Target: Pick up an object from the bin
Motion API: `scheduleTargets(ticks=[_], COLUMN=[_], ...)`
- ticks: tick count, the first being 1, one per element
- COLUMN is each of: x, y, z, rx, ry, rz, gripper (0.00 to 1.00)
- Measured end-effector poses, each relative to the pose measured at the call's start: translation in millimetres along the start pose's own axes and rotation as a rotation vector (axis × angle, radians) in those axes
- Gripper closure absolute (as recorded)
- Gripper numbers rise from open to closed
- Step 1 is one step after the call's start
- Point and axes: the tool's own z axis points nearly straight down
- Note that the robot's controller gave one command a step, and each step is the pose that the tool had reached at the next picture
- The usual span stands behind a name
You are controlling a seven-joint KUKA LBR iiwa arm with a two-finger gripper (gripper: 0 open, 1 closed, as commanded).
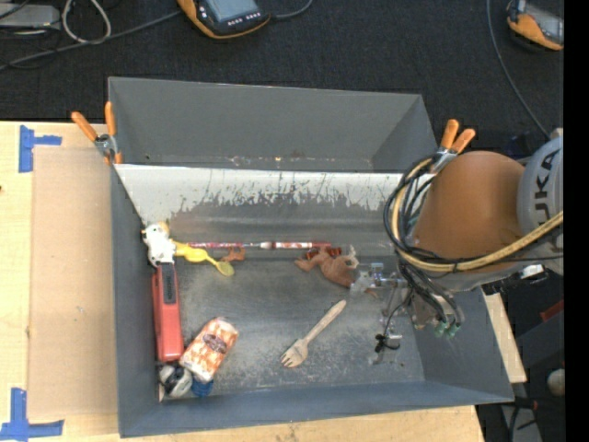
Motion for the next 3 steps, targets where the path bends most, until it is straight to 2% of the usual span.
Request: scheduleTargets(ticks=[1, 2, 3], x=[-1.8, 8.1, -21.3], y=[0.1, 34.3, 18.5], z=[-3.9, 55.2, 53.1], rx=[0.000, 0.001, 0.002], ry=[-0.008, -0.008, -0.008], rz=[-0.001, -0.157, -0.469], gripper=[0.00, 0.00, 0.00])
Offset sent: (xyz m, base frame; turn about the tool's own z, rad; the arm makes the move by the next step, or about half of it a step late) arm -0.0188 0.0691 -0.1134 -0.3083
